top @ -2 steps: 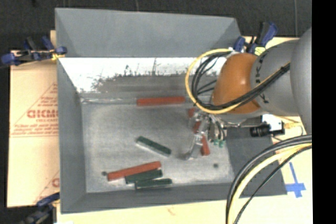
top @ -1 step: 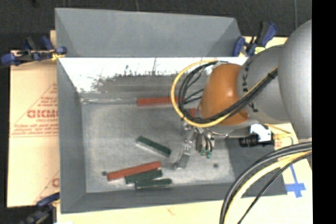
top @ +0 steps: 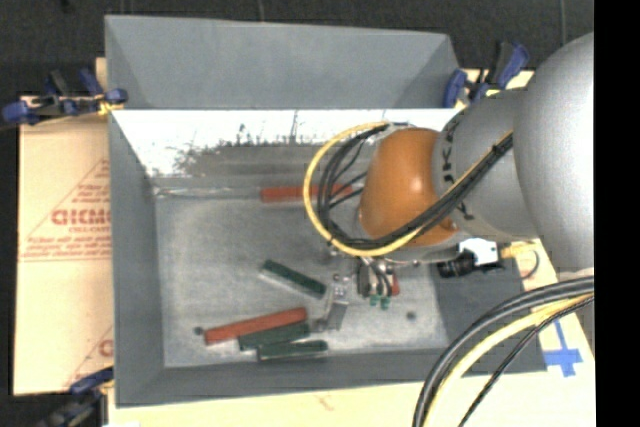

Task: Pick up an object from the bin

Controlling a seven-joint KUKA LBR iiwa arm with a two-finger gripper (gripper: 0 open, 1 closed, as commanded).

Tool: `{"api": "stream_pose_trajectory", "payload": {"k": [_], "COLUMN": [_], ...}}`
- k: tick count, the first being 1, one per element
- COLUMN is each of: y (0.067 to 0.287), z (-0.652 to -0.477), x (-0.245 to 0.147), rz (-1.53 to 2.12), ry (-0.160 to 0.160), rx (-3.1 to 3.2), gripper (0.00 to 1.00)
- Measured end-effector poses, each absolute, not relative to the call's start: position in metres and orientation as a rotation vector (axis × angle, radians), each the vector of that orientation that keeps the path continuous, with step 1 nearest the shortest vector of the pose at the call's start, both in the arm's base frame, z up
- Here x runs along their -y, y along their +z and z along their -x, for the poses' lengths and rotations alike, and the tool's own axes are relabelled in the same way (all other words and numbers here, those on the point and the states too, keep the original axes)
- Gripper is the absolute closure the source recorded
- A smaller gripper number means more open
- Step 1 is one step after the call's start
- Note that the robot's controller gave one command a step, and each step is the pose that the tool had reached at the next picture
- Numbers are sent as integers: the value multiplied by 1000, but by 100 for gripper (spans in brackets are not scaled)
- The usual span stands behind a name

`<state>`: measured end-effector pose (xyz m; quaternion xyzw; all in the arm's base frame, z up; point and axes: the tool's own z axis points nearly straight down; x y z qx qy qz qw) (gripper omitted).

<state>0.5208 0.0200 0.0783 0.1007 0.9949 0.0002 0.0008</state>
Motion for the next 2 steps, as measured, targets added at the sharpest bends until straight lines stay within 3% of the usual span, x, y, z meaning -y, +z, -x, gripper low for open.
{"api": "stream_pose_trajectory", "payload": {"k": [1, 2], "y": [71, 71], "z": [-501, -501], "x": [-64, -64], "rz": [-596, -594], "ry": [1, 1], "rx": [-3082, -3082], "gripper": [100, 100]}}
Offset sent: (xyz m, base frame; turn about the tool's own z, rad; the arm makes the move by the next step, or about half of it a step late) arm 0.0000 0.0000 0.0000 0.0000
